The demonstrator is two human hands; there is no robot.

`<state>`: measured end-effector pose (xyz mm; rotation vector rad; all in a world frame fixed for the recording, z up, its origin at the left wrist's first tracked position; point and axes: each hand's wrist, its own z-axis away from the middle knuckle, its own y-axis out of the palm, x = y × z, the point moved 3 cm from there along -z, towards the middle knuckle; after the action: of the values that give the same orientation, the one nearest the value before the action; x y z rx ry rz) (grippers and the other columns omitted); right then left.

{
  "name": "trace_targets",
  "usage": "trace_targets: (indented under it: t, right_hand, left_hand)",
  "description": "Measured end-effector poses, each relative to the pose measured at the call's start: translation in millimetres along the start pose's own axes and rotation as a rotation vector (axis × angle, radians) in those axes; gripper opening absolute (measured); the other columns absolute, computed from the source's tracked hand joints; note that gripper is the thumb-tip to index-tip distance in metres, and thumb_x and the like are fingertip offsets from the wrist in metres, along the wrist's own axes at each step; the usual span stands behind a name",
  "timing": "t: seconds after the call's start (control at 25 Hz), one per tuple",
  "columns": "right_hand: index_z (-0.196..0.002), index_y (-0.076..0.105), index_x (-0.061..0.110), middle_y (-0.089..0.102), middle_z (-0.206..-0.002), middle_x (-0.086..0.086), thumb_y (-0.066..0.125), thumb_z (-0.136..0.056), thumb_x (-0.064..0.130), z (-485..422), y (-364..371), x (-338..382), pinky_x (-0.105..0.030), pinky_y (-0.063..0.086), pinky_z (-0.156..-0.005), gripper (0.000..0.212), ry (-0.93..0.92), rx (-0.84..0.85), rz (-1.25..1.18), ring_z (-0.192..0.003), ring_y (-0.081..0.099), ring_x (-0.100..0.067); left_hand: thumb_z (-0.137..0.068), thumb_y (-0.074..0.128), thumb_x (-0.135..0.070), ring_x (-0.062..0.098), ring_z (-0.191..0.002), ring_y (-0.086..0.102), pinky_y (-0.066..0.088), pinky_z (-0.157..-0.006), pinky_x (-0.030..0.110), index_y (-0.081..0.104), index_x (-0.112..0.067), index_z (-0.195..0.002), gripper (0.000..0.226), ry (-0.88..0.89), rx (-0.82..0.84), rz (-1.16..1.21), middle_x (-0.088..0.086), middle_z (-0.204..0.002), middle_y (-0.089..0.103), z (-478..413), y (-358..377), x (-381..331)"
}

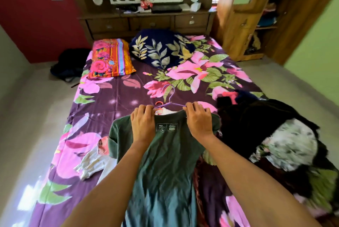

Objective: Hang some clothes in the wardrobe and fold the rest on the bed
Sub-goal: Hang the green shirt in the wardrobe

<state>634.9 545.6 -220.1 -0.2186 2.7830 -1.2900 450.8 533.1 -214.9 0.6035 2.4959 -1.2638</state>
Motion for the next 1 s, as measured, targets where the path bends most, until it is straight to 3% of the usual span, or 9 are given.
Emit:
trace_targets:
  t: [0.24,0.36,0.48,0.6,0.76,0.88,1.0]
  right_hand:
    - [-0.085,0.063,0.009,0.059,-0.069,-0.004,0.042,-0.097,0.029,74.9,-184.7,-11.4,-0.031,0.040,-0.047,0.031,0.145,-0.146,0.148,-0.058,0.058,-0.024]
    - [-0.076,0.061,0.010,0.056,-0.063,-0.003,0.046,-0.095,0.030,127.3,-276.8,-13.2,-0.028,0.035,-0.038,0.031,0.205,-0.233,0.152,-0.049,0.056,-0.024]
    - [-0.075,0.062,0.008,0.061,-0.065,-0.005,0.042,-0.095,0.030,174.1,-351.1,-22.3,-0.028,0.040,-0.037,0.036,0.268,-0.304,0.104,-0.049,0.059,-0.028]
    - [-0.089,0.066,0.008,0.067,-0.078,-0.006,0.040,-0.093,0.027,224.4,-422.4,-45.2,-0.029,0.043,-0.040,0.033,0.325,-0.316,0.173,-0.055,0.062,-0.031]
    - [-0.092,0.069,0.010,0.070,-0.080,-0.006,0.040,-0.090,0.025,298.5,-513.9,-83.5,-0.030,0.046,-0.036,0.032,0.436,-0.341,0.349,-0.052,0.064,-0.031]
    - [-0.090,0.071,0.009,0.070,-0.081,-0.006,0.048,-0.088,0.020,362.5,-584.0,-104.9,-0.032,0.051,-0.042,0.025,0.595,-0.416,0.426,-0.058,0.066,-0.030]
    - [-0.088,0.071,0.008,0.069,-0.078,-0.009,0.057,-0.082,0.012,431.3,-658.9,-126.0,-0.034,0.049,-0.045,0.015,0.735,-0.376,0.570,-0.055,0.064,-0.035]
  left_hand:
    - [-0.091,0.045,-0.024,0.032,-0.072,0.056,0.046,-0.070,0.040,0.064,-0.005,-0.087,0.026,0.236,-0.087,0.187,0.013,-0.081,0.060,43.9,-97.9,-99.5]
    - [-0.092,0.042,-0.019,0.037,-0.080,0.055,0.044,-0.088,0.048,0.064,-0.001,-0.090,0.028,0.300,-0.078,0.351,0.017,-0.087,0.060,77.0,-137.1,-156.8]
    - [-0.093,0.042,-0.016,0.041,-0.088,0.053,0.032,-0.096,0.045,0.062,0.002,-0.092,0.027,0.326,0.001,0.501,0.022,-0.093,0.059,101.5,-163.4,-214.7]
    - [-0.093,0.047,-0.008,0.040,-0.094,0.047,0.036,-0.089,0.044,0.060,0.004,-0.092,0.017,0.365,0.095,0.662,0.023,-0.098,0.057,127.5,-188.4,-283.4]
    - [-0.095,0.047,-0.007,0.040,-0.099,0.045,0.035,-0.097,0.054,0.060,0.005,-0.095,0.018,0.484,0.222,0.826,0.024,-0.101,0.056,181.4,-215.2,-385.0]
    - [-0.096,0.048,-0.011,0.039,-0.102,0.048,0.038,-0.092,0.045,0.061,0.003,-0.104,0.021,0.578,0.336,0.899,0.022,-0.108,0.058,241.6,-236.3,-466.4]
    - [-0.090,0.052,-0.010,0.038,-0.106,0.051,0.040,-0.087,0.042,0.058,0.000,-0.114,0.027,0.662,0.494,0.864,0.022,-0.114,0.058,316.4,-255.1,-547.0]
